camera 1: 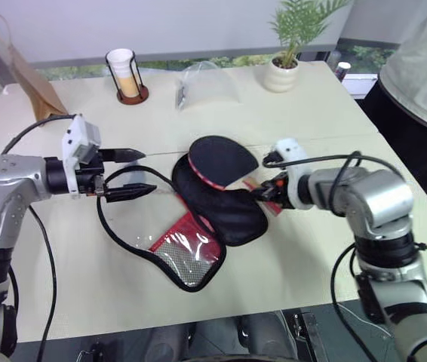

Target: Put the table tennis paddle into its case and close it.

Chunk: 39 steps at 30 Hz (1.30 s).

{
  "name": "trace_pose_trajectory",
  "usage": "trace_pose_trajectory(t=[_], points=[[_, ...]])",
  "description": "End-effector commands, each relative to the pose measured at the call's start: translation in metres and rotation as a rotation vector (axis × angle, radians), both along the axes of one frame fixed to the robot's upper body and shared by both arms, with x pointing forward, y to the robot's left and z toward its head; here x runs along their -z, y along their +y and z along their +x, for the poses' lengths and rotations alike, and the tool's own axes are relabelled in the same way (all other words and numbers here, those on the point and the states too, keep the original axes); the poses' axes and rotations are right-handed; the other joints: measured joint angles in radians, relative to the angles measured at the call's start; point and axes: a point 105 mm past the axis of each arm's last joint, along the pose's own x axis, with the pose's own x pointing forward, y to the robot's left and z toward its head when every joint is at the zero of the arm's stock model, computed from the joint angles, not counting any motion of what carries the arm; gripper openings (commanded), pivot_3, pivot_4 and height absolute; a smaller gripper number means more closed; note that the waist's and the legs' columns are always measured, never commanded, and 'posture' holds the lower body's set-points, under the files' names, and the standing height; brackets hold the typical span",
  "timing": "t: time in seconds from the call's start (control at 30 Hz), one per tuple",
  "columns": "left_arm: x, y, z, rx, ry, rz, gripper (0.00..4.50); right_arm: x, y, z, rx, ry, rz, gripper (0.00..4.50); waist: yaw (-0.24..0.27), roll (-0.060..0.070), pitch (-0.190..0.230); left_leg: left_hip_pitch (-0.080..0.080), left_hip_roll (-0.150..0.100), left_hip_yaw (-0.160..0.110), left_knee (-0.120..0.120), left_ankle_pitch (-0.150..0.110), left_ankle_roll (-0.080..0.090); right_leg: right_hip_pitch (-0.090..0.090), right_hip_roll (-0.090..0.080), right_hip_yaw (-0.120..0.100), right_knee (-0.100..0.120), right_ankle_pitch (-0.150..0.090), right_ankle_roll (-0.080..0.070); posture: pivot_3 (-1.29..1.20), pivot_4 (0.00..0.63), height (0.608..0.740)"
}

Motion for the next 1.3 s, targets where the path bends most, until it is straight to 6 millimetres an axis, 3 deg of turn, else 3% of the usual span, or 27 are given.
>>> trace_pose_trajectory(t=[0.03,0.57,0.77,0.83,0.9,1.03,1.1,1.3], points=[[-0.006,0.0,-0.002,0.004,-0.04,0.016,4.5,-0.011,0.014,-0.004,-0.024,-0.065,0.027,0.83,-0.001,0.0,0.0,0.0,0.0,0.0,0.0,0.0,0.0,0.0,0.0,0.0,0.0,0.0,0.0,0.0,0.15,0.74],[-0.003,0.002,-0.008,-0.027,-0.042,0.017,4.5,0.012,0.036,-0.017,-0.067,-0.006,0.04,0.83,-0.006,0.0,0.0,0.0,0.0,0.0,0.0,0.0,0.0,0.0,0.001,0.0,0.001,0.0,0.0,0.0,0.15,0.74],[0.0,0.003,-0.01,-0.035,-0.035,0.017,4.5,0.015,0.035,-0.017,-0.056,0.004,0.029,3.83,-0.006,0.0,0.0,0.0,0.0,0.0,0.0,0.0,0.0,0.0,0.001,0.0,0.001,0.0,0.0,0.0,0.15,0.74],[0.001,0.003,-0.01,-0.036,-0.028,0.012,4.5,0.002,0.031,-0.012,-0.056,-0.023,0.048,4.46,-0.006,0.0,0.0,0.0,0.0,0.0,0.0,0.0,0.0,0.0,0.001,0.0,0.001,0.0,0.0,0.0,0.15,0.74],[0.003,0.004,-0.011,-0.035,-0.021,0.012,4.5,-0.012,0.03,-0.011,-0.083,-0.054,0.072,4.46,-0.006,0.0,0.0,0.0,0.0,0.0,0.0,0.0,0.0,0.0,0.001,0.0,0.001,0.0,0.0,0.0,0.15,0.74],[-0.004,0.01,-0.01,-0.045,-0.029,0.028,4.5,-0.059,0.025,-0.019,-0.247,-0.182,0.162,4.46,-0.004,0.0,0.0,0.0,0.0,0.0,0.0,0.0,0.0,0.0,0.001,0.0,0.001,0.0,0.0,0.0,0.15,0.74],[-0.011,0.016,-0.008,-0.063,-0.043,0.028,4.5,-0.068,0.022,-0.019,-0.283,-0.218,0.166,4.46,-0.004,0.0,0.0,0.0,0.0,0.0,0.0,0.0,0.001,0.001,0.001,-0.001,0.0,0.0,0.001,0.0,0.15,0.74],[-0.032,0.069,-0.015,-0.209,-0.054,0.091,4.5,-0.084,0.001,-0.003,-0.359,-0.355,0.162,4.46,-0.014,0.0,0.0,0.001,0.001,0.001,0.0,-0.001,0.001,0.001,0.001,-0.001,0.0,0.0,0.001,0.0,0.15,0.74]])
